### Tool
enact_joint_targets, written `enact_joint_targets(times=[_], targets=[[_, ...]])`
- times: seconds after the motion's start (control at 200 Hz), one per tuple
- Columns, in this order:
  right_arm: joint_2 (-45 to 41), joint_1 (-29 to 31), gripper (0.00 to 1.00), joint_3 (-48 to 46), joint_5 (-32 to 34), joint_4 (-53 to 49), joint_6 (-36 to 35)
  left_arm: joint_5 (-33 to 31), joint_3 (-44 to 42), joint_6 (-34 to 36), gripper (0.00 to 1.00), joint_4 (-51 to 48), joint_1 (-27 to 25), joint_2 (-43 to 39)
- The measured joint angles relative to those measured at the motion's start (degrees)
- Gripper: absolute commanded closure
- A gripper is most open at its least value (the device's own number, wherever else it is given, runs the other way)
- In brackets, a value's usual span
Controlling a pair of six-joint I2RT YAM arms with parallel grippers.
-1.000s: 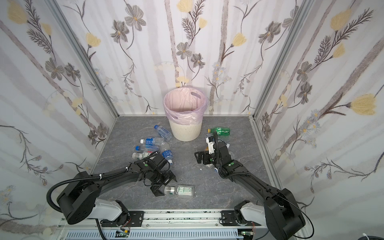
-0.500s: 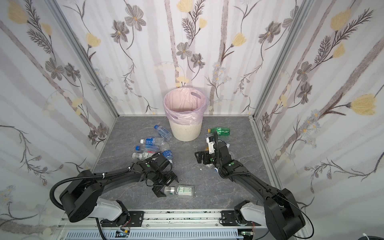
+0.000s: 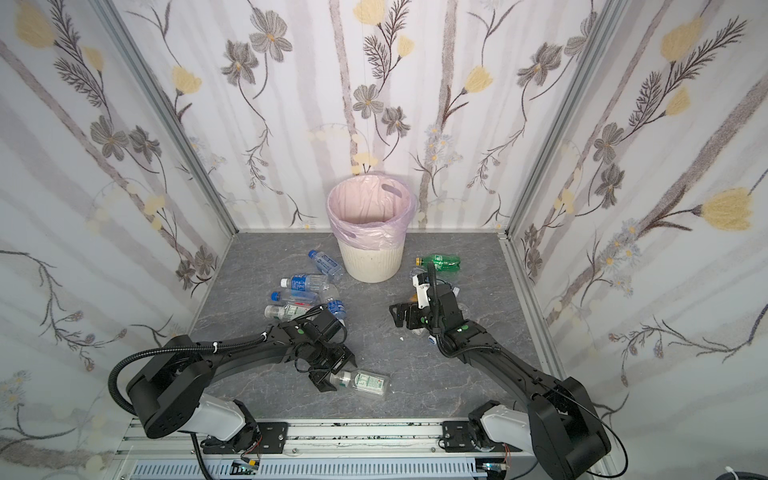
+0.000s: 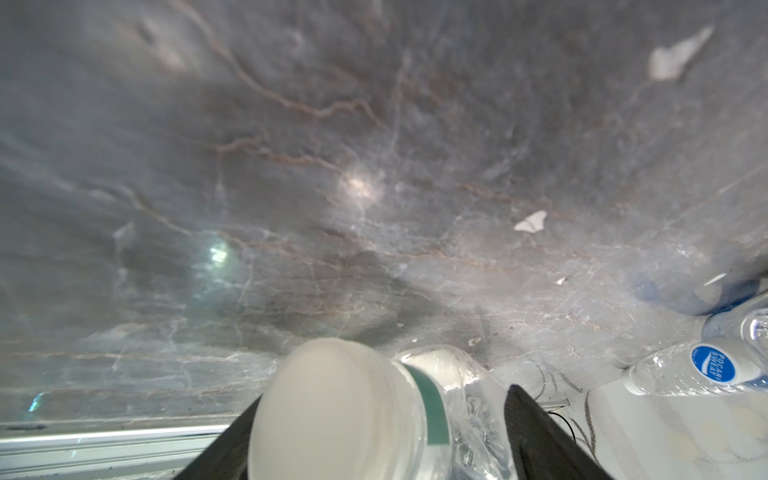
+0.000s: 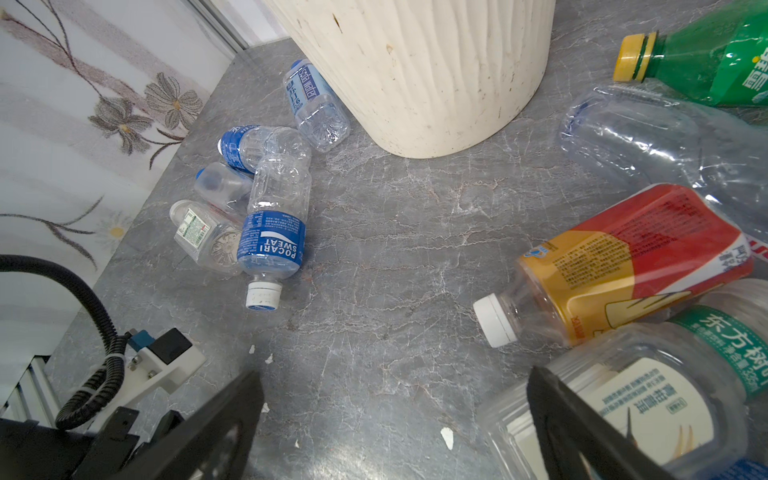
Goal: Throw the plastic bottles in the bin
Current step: 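Lower the left gripper and close it on the green-capped bottle's cap, then lift the green-capped bottle with the left gripper up toward the bin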
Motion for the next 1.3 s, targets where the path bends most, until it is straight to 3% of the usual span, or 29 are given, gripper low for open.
enact_joint_targets(times=[0.969, 1.299], targets=[[-0.83, -0.5, 0.0, -0.87, -0.57, 0.39, 0.0, 0.2, 2.73, 4.07, 0.68, 1.88, 2.69, 6.03], [-0.83, -0.66, 0.0, -0.9, -0.63, 0.42, 0.0, -2.34, 4.92, 7.72, 0.8, 1.99, 4.94, 6.93]])
